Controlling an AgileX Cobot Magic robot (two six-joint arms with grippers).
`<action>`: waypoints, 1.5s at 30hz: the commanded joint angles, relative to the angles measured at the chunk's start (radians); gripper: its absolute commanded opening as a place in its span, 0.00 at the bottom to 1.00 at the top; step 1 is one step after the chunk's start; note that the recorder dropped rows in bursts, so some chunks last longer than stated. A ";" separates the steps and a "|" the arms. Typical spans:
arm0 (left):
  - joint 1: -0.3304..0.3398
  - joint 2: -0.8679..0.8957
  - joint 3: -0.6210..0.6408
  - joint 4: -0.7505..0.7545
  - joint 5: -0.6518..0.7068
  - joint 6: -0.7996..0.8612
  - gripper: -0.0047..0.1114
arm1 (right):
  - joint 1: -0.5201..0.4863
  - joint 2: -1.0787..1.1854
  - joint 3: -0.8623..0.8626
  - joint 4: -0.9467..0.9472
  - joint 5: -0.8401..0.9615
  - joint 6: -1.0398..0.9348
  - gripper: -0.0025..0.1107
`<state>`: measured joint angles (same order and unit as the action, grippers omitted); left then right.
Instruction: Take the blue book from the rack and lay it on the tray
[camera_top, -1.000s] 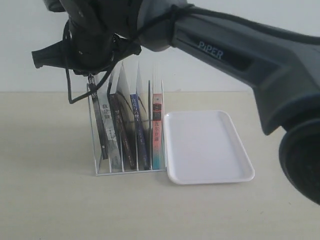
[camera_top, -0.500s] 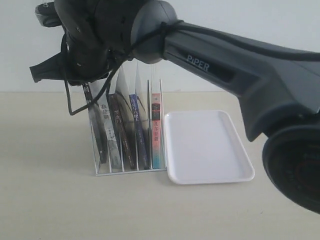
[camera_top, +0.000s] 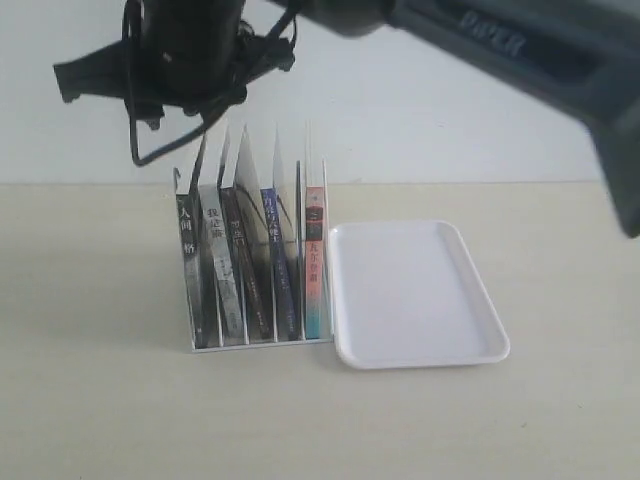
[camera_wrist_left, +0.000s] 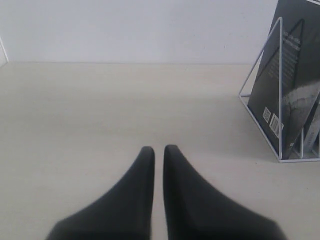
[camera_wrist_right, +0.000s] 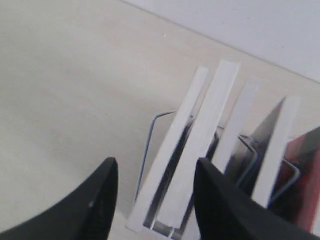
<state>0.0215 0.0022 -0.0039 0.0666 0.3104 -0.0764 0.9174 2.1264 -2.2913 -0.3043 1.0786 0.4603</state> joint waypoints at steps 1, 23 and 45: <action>-0.008 -0.002 0.004 0.003 -0.004 0.002 0.09 | -0.001 -0.069 -0.004 -0.129 0.142 0.044 0.42; -0.008 -0.002 0.004 0.003 -0.004 0.002 0.09 | -0.108 -0.069 0.186 0.042 0.129 0.072 0.42; -0.008 -0.002 0.004 0.003 -0.004 0.002 0.09 | -0.108 0.012 0.186 0.020 0.084 0.058 0.12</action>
<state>0.0215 0.0022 -0.0039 0.0666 0.3104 -0.0764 0.8137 2.1430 -2.1075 -0.2618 1.1704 0.5205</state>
